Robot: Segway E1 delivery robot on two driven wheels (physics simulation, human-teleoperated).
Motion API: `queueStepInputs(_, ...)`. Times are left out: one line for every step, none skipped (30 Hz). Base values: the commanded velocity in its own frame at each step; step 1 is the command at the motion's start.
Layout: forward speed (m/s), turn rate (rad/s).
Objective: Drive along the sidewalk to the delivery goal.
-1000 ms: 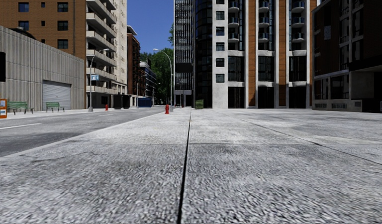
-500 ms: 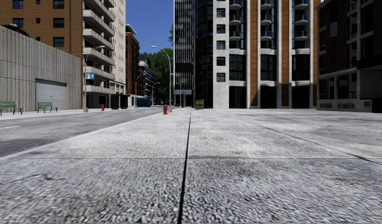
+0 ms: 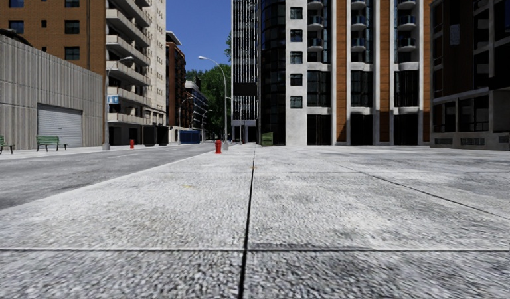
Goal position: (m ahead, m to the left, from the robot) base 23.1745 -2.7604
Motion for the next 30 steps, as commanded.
queueStepInputs(2.00,0.00)
queueStepInputs(2.00,0.00)
queueStepInputs(2.00,0.00)
queueStepInputs(2.00,0.00)
queueStepInputs(2.00,0.00)
queueStepInputs(2.00,0.00)
queueStepInputs(2.00,0.00)
queueStepInputs(2.00,0.00)
queueStepInputs(2.00,0.00)
queueStepInputs(2.00,0.00)
queueStepInputs(2.00,-0.06)
queueStepInputs(2.00,-0.06)
queueStepInputs(2.00,-0.18)
queueStepInputs(2.00,-0.23)
queueStepInputs(2.00,-0.24)
queueStepInputs(2.00,-0.24)
queueStepInputs(2.00,-0.24)
queueStepInputs(2.00,-0.24)
queueStepInputs(2.00,-0.24)
queueStepInputs(2.00,-0.24)
queueStepInputs(2.00,-0.24)
queueStepInputs(2.00,-0.21)
queueStepInputs(2.00,-0.19)
queueStepInputs(2.00,0.00)
queueStepInputs(2.00,0.00)
queueStepInputs(2.00,0.00)
queueStepInputs(2.00,0.00)
queueStepInputs(2.00,0.00)
queueStepInputs(2.00,0.00)
queueStepInputs(2.00,0.00)
